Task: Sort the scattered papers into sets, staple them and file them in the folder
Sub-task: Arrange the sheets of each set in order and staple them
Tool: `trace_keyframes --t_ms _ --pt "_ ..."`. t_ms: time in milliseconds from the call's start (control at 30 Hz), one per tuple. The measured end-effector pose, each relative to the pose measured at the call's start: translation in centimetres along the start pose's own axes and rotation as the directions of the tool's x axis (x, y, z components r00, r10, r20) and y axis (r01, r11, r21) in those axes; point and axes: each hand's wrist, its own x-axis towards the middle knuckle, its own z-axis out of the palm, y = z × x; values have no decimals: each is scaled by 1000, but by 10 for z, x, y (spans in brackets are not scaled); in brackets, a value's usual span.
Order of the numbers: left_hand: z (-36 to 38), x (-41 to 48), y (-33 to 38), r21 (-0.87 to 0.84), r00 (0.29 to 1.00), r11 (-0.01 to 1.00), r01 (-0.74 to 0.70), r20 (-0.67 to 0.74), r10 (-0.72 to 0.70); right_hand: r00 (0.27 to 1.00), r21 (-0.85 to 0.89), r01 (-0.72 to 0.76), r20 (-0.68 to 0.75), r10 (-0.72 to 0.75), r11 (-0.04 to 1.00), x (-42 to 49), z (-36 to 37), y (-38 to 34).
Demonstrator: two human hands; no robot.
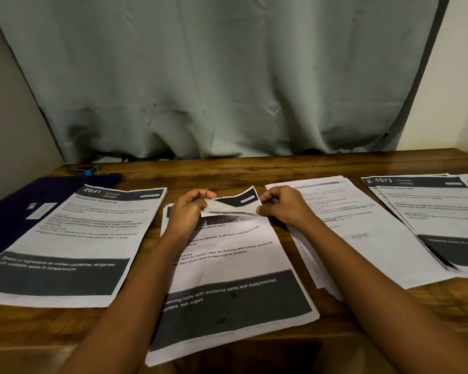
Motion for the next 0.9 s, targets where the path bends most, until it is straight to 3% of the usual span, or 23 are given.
trace_keyframes --t_ms 433,667,900 --pt "3 -12 17 -88 997 993 81 12 -80 1000 212 0 29 -6 977 2 0 1" --pt "0 -10 14 -122 997 990 65 -32 -69 994 328 -60 110 25 943 4 -1 0" --pt "1 -10 19 -122 998 991 46 -40 -51 993 400 -106 96 73 911 3 -1 -3"
